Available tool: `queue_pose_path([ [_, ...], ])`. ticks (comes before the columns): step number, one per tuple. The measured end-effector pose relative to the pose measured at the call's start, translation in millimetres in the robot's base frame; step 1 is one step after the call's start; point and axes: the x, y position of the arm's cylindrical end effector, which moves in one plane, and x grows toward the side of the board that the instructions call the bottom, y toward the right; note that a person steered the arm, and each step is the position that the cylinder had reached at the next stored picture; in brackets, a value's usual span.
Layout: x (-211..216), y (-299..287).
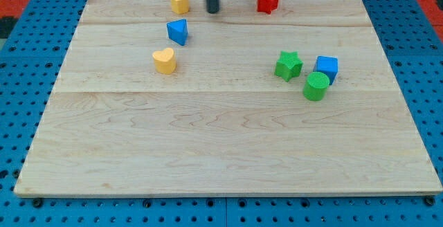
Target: Separate the green circle and the blue cube
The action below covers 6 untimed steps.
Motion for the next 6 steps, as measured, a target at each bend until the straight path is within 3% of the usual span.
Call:
queue_pose_path([
  [1, 22, 129],
  [2, 91, 179],
  [3, 151, 197],
  [4, 193, 162],
  [5, 192, 97],
  [6, 185, 200],
])
